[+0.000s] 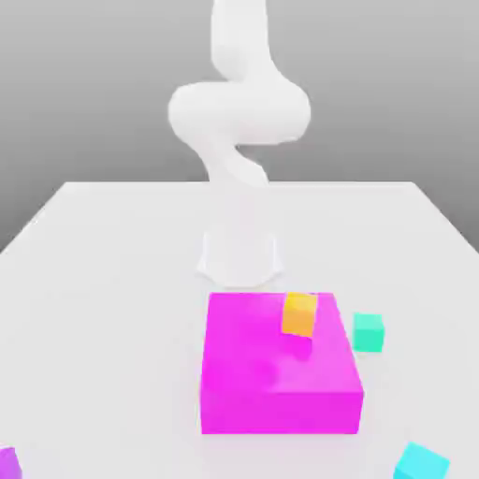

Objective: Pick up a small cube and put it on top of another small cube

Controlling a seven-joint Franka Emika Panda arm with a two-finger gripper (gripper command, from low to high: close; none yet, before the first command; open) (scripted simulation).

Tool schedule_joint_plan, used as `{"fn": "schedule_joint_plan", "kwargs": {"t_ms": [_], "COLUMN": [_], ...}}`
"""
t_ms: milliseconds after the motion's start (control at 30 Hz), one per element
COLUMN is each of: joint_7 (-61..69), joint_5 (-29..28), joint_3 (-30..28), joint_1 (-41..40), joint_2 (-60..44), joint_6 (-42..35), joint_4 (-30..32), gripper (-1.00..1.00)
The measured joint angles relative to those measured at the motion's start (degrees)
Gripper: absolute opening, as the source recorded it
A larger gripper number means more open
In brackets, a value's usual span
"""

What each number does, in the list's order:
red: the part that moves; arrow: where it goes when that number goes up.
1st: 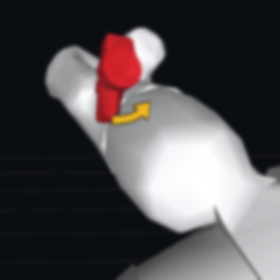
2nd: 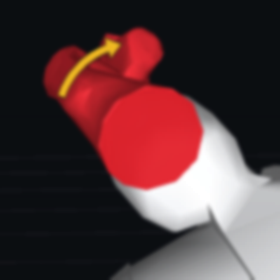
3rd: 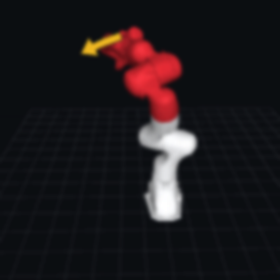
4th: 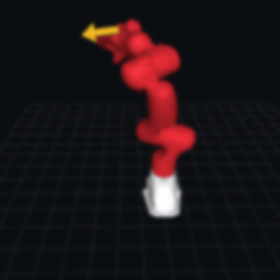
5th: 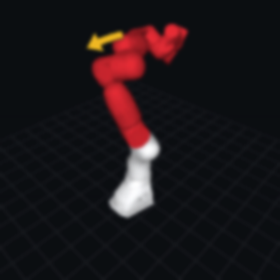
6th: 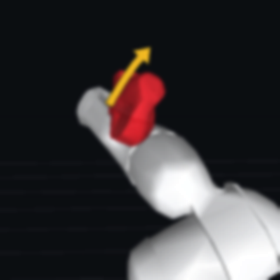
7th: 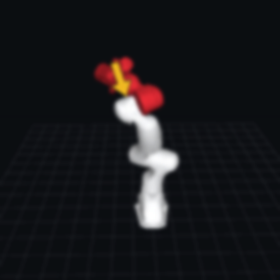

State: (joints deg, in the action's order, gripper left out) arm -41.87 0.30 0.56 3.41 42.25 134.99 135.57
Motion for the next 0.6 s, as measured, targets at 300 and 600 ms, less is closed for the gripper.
{"fn": "schedule_joint_plan", "kwargs": {"t_ms": [300,600], "joint_7": [17.5,36.5], "joint_5": [1.4,1.4], "joint_3": [2.7,7.6], "joint_1": [14.5,29.2], "joint_2": [-15.8,-37.3], "joint_6": [13.7,30.9], "joint_4": [15.9,32.8], "gripper": [0.00,0.00]}}
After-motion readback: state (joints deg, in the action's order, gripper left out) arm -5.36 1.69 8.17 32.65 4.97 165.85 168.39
